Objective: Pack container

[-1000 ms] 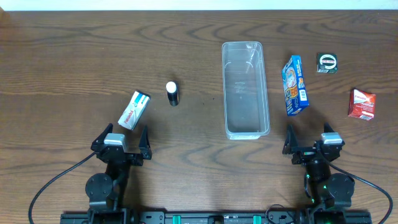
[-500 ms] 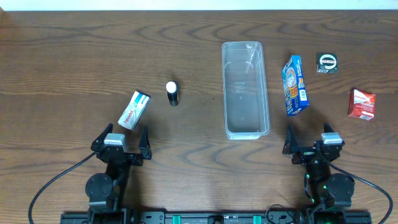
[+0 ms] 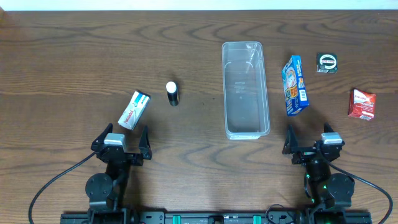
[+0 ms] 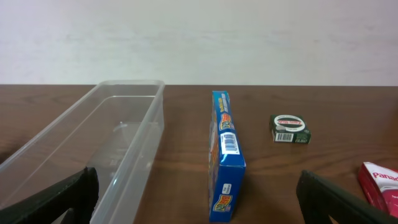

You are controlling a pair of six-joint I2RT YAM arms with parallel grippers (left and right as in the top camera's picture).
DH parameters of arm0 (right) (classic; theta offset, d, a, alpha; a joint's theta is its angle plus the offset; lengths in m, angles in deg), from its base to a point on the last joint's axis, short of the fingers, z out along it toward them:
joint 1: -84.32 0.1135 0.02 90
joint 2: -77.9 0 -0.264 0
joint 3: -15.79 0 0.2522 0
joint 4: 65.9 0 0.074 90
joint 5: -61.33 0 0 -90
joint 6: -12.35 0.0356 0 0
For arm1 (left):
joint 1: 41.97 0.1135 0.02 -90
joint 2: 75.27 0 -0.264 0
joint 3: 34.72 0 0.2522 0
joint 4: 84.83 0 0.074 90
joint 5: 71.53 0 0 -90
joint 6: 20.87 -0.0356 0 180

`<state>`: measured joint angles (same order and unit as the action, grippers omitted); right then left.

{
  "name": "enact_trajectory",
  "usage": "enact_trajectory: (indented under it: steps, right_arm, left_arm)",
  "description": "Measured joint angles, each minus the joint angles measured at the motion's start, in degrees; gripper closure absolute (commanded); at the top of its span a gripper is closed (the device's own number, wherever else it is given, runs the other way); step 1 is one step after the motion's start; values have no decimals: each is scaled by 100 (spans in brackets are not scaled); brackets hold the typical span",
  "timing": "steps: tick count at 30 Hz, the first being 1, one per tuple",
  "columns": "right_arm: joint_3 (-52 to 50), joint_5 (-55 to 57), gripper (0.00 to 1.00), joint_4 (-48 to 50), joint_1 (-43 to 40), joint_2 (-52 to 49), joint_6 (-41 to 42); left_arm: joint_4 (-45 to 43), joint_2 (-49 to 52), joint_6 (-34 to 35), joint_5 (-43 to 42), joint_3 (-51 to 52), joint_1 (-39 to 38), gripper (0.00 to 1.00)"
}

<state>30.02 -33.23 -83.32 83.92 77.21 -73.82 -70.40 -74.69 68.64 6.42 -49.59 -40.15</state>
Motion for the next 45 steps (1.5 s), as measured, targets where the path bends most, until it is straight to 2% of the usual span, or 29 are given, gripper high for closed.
enact_trajectory:
  steps: [22, 26, 30, 37, 42, 45]
  right_arm:
    - [-2, -103, 1, 35, 0, 0, 11]
    - [-2, -400, 1, 323, 0, 0, 284]
    - [-4, -966, 1, 492, 0, 0, 901]
    - [33, -2396, 1, 1851, 0, 7, 1469]
    - [533, -2736, 1, 1408, 0, -48, 1456]
    - [1410, -2680, 1, 546, 0, -378, 1172]
  left_arm:
    - [2, 0, 0, 2, 0, 0, 2]
    - [2, 0, 0, 2, 0, 0, 2]
    - [2, 0, 0, 0, 0, 0, 2]
    - [2, 2, 0, 0, 0, 0, 2]
    - [2, 2, 0, 0, 0, 0, 2]
    - [2, 2, 0, 2, 0, 0, 2]
